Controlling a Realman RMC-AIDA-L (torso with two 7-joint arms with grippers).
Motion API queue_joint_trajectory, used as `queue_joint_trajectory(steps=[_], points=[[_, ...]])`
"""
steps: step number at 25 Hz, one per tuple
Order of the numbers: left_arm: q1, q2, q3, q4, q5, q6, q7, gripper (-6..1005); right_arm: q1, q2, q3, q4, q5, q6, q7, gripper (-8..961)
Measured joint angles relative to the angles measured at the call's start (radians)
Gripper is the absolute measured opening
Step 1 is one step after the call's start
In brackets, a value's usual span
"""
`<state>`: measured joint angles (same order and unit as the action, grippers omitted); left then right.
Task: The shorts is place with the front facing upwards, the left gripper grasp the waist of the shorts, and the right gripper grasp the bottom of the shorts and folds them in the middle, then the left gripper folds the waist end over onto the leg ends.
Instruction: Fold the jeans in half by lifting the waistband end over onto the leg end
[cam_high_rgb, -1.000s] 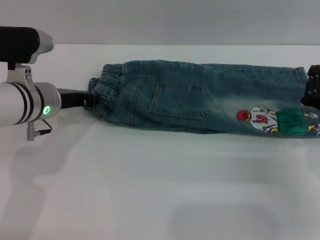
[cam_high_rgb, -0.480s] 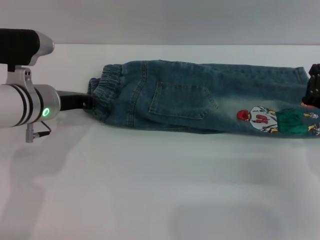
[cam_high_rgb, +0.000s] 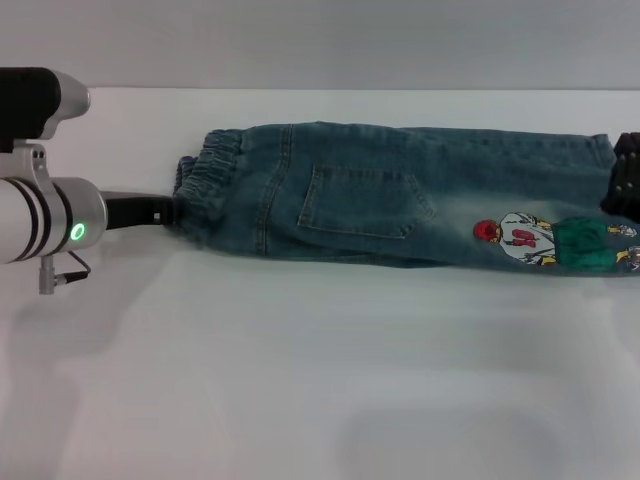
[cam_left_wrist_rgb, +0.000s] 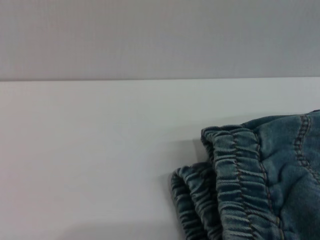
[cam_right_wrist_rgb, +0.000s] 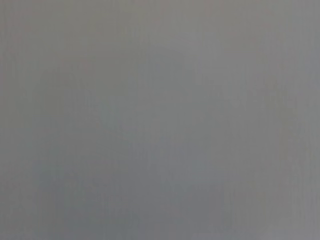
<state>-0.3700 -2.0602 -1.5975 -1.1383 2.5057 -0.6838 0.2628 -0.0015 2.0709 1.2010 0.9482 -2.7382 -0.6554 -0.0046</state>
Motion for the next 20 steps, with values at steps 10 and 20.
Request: queue_joint_trajectory(steps=[10, 20], points=[[-0.002, 0.001, -0.001, -0.005, -0.012, -0.041, -0.001, 522, 0.0, 0.0, -0.004, 0.0, 0.0, 0.002, 0.0, 0], [-0.008, 0.002, -0.002, -0.004, -0.022, -0.047, 0.005, 739, 0.0, 0.0, -0.005, -0.003, 0.0, 0.002, 0.0, 0]])
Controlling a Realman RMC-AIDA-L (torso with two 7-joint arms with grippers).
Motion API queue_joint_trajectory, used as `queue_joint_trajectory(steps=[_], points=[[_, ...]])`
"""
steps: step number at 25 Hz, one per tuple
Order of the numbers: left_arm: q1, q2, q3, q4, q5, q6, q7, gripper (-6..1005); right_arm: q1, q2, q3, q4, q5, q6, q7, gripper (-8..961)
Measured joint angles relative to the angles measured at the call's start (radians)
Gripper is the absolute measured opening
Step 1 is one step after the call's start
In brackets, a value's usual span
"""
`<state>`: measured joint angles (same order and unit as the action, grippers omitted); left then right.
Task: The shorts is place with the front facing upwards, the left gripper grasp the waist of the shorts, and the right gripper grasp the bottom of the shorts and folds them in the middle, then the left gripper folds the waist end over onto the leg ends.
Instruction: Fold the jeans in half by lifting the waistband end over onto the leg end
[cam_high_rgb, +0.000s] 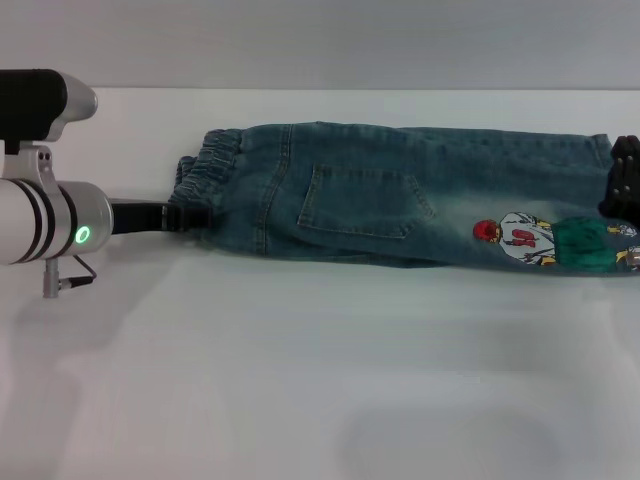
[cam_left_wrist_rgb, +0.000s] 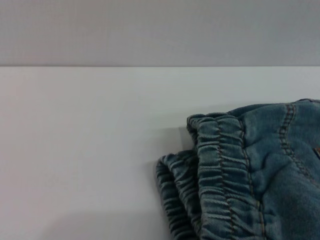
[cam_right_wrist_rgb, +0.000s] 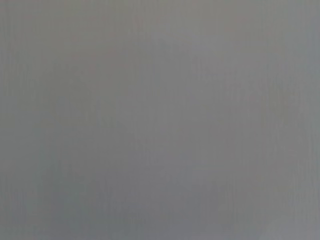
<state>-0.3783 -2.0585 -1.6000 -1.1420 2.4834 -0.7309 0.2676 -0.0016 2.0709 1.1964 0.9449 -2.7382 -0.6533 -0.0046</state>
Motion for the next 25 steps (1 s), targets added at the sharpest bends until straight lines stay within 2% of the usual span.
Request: queue_joint_trajectory(steps=[7, 25], points=[[-0.002, 0.0, 0.0, 0.007, 0.0, 0.002, -0.002, 805, 0.0, 0.0, 0.0, 0.001, 0.0, 0.0, 0.0, 0], [-0.037, -0.002, 0.005, 0.053, -0.012, -0.004, 0.004, 770, 0.0, 0.0, 0.0, 0.003, 0.0, 0.001, 0.0, 0]])
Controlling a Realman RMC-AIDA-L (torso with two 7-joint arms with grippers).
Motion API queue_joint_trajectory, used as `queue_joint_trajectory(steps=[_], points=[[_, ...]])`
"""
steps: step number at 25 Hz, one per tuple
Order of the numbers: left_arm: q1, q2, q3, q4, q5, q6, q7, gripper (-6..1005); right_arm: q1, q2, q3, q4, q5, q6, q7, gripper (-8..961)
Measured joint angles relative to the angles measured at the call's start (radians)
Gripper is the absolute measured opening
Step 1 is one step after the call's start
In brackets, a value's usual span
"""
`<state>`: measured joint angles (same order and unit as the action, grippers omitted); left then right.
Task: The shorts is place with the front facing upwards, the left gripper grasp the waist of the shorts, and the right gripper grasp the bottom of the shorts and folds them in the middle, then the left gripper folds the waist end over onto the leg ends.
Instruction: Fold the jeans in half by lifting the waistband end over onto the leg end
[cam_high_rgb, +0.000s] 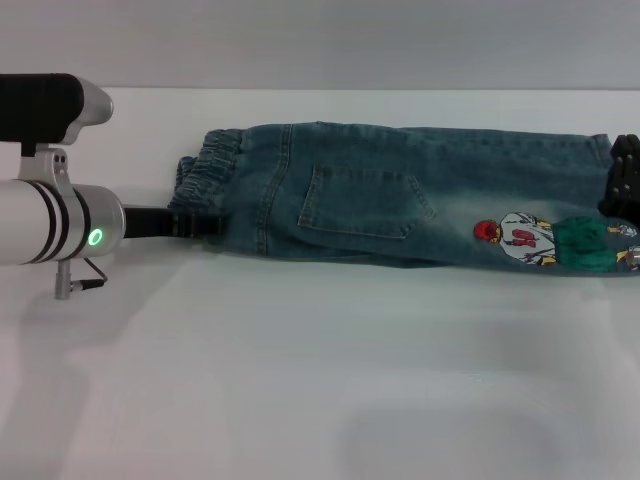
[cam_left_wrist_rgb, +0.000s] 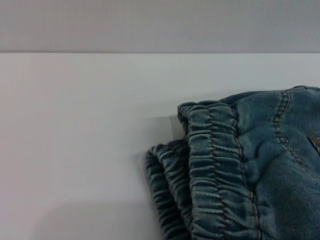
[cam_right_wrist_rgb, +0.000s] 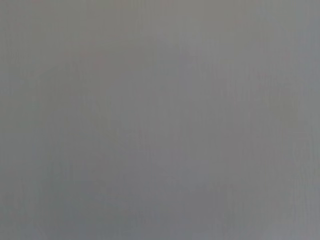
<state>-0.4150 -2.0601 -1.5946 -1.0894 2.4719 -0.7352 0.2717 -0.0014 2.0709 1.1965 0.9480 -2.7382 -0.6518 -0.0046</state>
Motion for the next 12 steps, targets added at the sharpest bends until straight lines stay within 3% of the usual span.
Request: queue_joint_trajectory(steps=[11, 12], points=[[0.012, 0.001, 0.001, -0.025, -0.023, 0.011, 0.002, 749, -0.001, 0.0, 0.0, 0.0, 0.0, 0.0, 0.0, 0], [0.012, 0.001, 0.001, -0.025, -0.023, 0.011, 0.002, 709, -0.002, 0.0, 0.0, 0.0, 0.0, 0.0, 0.0, 0]])
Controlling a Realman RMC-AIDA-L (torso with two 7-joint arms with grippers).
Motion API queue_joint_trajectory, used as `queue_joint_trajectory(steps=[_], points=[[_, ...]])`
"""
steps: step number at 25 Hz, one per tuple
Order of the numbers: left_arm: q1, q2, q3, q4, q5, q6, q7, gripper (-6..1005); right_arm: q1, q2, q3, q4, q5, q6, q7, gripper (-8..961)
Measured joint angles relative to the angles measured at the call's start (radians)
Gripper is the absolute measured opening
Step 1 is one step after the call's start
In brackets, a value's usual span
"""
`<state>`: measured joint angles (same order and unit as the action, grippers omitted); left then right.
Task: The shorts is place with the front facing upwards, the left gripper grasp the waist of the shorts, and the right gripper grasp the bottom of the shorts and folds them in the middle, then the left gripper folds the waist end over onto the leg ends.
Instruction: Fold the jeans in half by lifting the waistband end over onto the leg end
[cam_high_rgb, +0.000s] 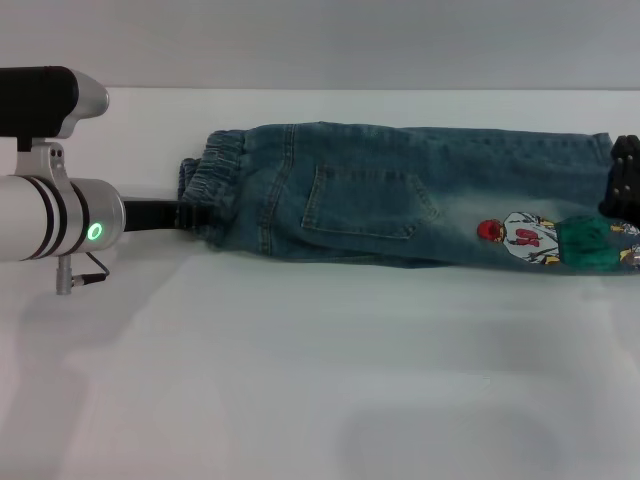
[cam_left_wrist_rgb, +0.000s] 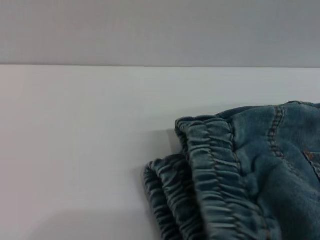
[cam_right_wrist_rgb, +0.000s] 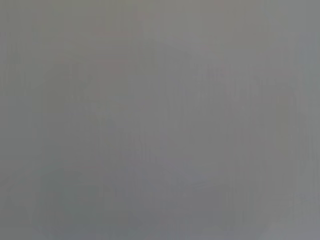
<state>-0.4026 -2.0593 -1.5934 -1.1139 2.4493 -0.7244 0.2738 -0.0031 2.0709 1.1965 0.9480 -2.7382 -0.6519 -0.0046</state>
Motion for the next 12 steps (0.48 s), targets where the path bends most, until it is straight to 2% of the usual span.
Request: queue_joint_trajectory(steps=[4, 8, 12], points=[[0.002, 0.001, 0.001, 0.0, -0.002, 0.001, 0.0, 549, -0.005, 0.0, 0.0, 0.003, 0.0, 0.0, 0.0, 0], [0.0, 0.001, 0.002, 0.003, -0.002, 0.001, 0.001, 309, -0.008, -0.001, 0.0, 0.011, 0.0, 0.0, 0.0, 0], [-0.002, 0.001, 0.003, 0.006, -0.003, 0.001, 0.003, 234, -0.009, -0.002, 0.001, 0.013, 0.0, 0.0, 0.0, 0]])
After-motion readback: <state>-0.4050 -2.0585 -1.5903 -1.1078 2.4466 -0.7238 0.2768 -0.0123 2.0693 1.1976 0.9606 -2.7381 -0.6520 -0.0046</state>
